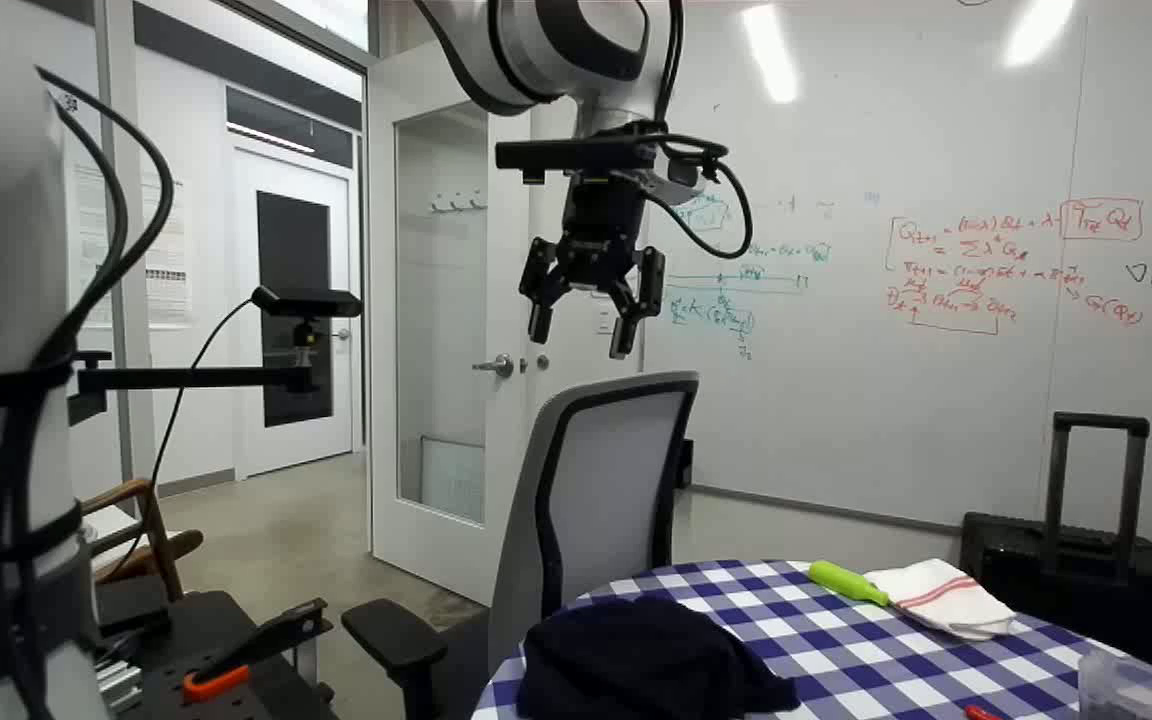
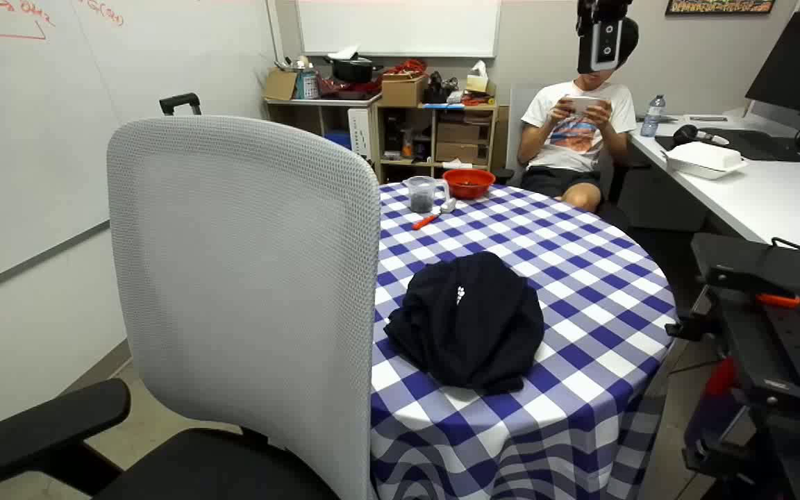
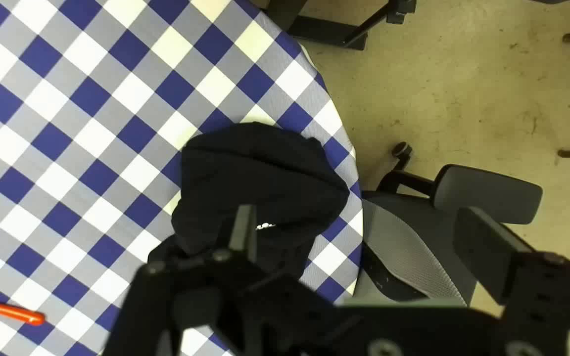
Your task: Put the black towel on the back rest of the chair
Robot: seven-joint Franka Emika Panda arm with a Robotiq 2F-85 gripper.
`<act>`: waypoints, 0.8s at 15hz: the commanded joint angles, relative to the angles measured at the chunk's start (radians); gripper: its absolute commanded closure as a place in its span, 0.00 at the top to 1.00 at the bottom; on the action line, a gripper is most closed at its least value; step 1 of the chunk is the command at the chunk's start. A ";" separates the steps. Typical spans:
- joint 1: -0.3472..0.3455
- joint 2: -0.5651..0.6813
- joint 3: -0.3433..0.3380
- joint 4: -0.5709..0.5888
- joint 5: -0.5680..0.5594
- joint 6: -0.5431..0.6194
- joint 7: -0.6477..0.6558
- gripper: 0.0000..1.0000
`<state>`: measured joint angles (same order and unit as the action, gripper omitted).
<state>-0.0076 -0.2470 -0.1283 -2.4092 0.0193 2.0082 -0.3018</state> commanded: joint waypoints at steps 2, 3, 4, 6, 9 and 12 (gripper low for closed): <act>-0.013 0.018 0.001 0.016 0.049 0.008 0.012 1.00; -0.013 -0.109 0.009 -0.095 0.077 -0.005 0.046 1.00; -0.015 -0.149 0.012 -0.135 0.108 -0.013 0.080 1.00; -0.016 -0.181 0.010 -0.183 0.189 -0.016 0.137 1.00; -0.016 -0.231 0.026 -0.258 0.278 0.012 0.255 1.00; -0.007 -0.222 0.045 -0.285 0.359 0.070 0.331 1.00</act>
<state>-0.0156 -0.4563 -0.1071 -2.6574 0.3043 2.0146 -0.0353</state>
